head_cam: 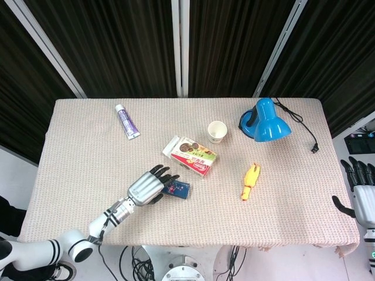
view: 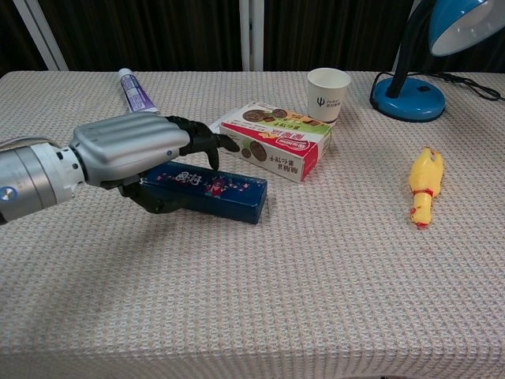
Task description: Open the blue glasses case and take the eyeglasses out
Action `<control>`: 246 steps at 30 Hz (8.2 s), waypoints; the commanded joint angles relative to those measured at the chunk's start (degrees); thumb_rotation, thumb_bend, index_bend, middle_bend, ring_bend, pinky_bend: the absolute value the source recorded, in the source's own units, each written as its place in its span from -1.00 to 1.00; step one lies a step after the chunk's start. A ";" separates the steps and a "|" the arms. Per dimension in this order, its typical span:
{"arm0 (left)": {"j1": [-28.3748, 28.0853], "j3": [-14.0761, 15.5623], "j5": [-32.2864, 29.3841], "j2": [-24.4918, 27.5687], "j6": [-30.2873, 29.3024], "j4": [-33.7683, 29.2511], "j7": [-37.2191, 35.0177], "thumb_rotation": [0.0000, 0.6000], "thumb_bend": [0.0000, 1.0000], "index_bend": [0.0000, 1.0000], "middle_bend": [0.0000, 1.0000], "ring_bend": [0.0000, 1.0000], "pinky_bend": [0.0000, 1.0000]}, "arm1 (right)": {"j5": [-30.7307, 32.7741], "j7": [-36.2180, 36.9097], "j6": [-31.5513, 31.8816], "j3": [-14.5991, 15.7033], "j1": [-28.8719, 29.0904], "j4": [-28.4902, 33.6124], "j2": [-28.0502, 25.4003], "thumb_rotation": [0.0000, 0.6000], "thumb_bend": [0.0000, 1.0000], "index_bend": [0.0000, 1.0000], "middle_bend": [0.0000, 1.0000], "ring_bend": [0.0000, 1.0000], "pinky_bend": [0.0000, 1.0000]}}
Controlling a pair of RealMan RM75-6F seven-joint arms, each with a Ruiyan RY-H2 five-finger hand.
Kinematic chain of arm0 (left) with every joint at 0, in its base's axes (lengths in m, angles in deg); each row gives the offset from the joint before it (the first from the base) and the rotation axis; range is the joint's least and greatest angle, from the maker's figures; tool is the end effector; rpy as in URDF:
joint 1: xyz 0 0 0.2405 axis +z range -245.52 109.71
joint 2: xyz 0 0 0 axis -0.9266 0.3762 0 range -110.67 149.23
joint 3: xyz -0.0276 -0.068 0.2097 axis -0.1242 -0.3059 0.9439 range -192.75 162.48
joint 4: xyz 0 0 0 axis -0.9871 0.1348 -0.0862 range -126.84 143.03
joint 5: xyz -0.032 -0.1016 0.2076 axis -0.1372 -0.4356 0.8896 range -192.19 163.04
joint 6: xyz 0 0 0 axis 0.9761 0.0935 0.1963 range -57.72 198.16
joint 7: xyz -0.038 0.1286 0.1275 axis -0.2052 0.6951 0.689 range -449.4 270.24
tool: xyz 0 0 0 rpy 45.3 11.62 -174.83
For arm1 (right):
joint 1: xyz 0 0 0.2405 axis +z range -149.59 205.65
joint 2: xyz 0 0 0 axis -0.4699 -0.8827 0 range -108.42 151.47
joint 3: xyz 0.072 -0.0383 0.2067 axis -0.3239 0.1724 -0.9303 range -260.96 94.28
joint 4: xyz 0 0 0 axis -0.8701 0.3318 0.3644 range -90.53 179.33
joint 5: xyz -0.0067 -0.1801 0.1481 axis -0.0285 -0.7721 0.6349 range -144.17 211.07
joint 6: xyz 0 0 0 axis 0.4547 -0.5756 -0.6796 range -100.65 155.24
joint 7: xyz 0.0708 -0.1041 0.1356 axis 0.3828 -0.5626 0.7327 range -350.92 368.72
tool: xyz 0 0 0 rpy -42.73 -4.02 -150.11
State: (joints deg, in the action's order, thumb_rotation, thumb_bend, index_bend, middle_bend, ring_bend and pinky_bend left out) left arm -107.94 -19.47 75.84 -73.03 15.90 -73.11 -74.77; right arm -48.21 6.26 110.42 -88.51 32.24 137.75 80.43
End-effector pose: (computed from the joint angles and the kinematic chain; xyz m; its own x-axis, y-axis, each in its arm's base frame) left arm -0.0862 0.3015 -0.0954 0.5888 0.1644 0.7914 0.6341 -0.7011 -0.3262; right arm -0.3078 -0.2274 0.1566 0.4917 0.0011 0.8707 -0.8684 0.0740 0.4903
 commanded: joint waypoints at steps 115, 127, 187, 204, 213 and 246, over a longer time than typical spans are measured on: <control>2.28 1.87 -7.05 8.83 -9.82 -9.97 -1.37 1.00 -0.35 -0.91 -0.72 -1.00 -0.72 | 1.49 0.21 -0.19 -0.44 -0.11 -1.48 1.17 1.00 -0.56 -1.00 -1.00 -1.00 -1.00; 6.53 10.89 -1.37 18.99 -8.12 -15.50 -5.92 1.00 -0.23 -0.89 -0.66 -1.00 -0.71 | 0.99 0.01 0.07 -0.27 -0.22 -1.37 1.32 1.00 -0.55 -1.00 -1.00 -1.00 -1.00; -3.65 1.38 -3.64 2.23 6.43 -11.83 -1.53 1.00 -0.07 -0.92 -0.48 -0.96 -0.73 | 0.89 1.42 -0.20 -0.07 -0.51 -1.33 1.18 1.00 -0.52 -1.00 -1.00 -1.00 -1.00; -4.32 -1.12 -16.37 2.77 8.24 -9.47 7.03 1.00 -0.07 -0.87 -0.39 -0.96 -0.85 | 1.11 1.11 -0.59 -0.11 -0.36 -1.16 1.21 1.00 -0.52 -1.00 -1.00 -1.00 -1.00; -6.25 -1.49 -27.90 6.67 10.25 -13.02 12.02 1.00 0.20 -0.85 -0.38 -0.96 -0.86 | 1.14 0.46 -1.03 0.04 -0.15 -1.01 1.55 1.00 -0.52 -1.00 -1.00 -1.00 -1.00; -13.96 4.30 -54.11 14.67 3.02 -22.63 25.40 1.00 0.25 -0.84 -0.03 -0.79 -0.85 | 1.16 -1.93 -1.13 0.20 0.13 0.22 1.91 1.00 -0.52 -1.00 -1.00 -1.00 -1.00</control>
State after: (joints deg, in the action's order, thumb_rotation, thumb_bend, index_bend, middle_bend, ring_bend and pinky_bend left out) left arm -121.68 -15.43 22.12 -58.61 19.16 -95.50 -49.50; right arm -47.04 4.34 109.29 -88.31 32.37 137.96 82.34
